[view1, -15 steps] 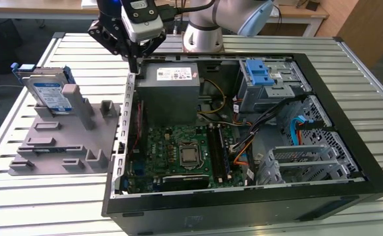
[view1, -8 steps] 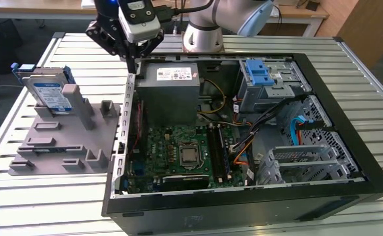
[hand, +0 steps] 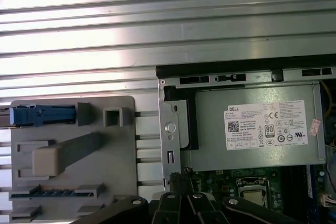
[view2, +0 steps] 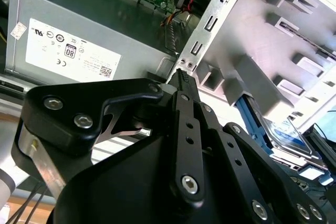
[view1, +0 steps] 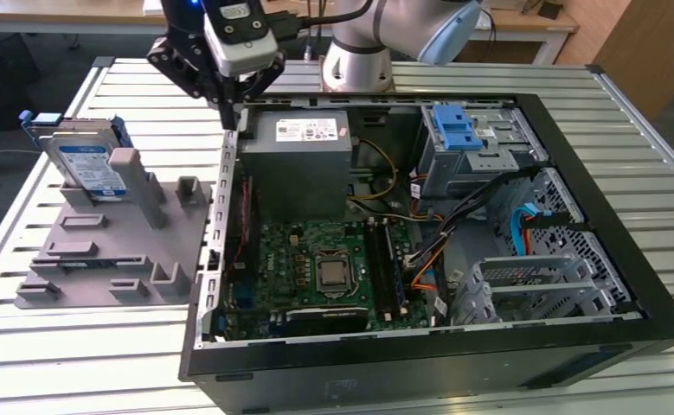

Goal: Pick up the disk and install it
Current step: 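Reach for the disk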

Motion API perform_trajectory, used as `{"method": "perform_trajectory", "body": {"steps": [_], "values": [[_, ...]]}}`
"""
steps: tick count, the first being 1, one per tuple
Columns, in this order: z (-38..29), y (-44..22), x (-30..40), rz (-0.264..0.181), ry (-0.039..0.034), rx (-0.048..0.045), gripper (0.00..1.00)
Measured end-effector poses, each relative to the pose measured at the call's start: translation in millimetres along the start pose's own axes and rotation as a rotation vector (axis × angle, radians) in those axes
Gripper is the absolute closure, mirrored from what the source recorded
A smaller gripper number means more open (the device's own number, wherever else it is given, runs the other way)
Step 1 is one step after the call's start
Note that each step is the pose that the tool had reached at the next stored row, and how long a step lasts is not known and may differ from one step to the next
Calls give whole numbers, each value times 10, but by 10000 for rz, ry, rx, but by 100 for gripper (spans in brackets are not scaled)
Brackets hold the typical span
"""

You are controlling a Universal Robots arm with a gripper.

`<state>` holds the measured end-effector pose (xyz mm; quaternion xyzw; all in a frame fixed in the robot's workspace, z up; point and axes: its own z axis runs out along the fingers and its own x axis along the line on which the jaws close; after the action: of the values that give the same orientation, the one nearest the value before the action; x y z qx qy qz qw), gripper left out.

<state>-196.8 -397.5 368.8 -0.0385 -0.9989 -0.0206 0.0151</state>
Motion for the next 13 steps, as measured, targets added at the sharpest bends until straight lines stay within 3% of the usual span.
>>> {"method": "perform_trajectory", "body": {"steps": [13], "values": [[22, -4, 48, 2, 64, 4, 89]]}}
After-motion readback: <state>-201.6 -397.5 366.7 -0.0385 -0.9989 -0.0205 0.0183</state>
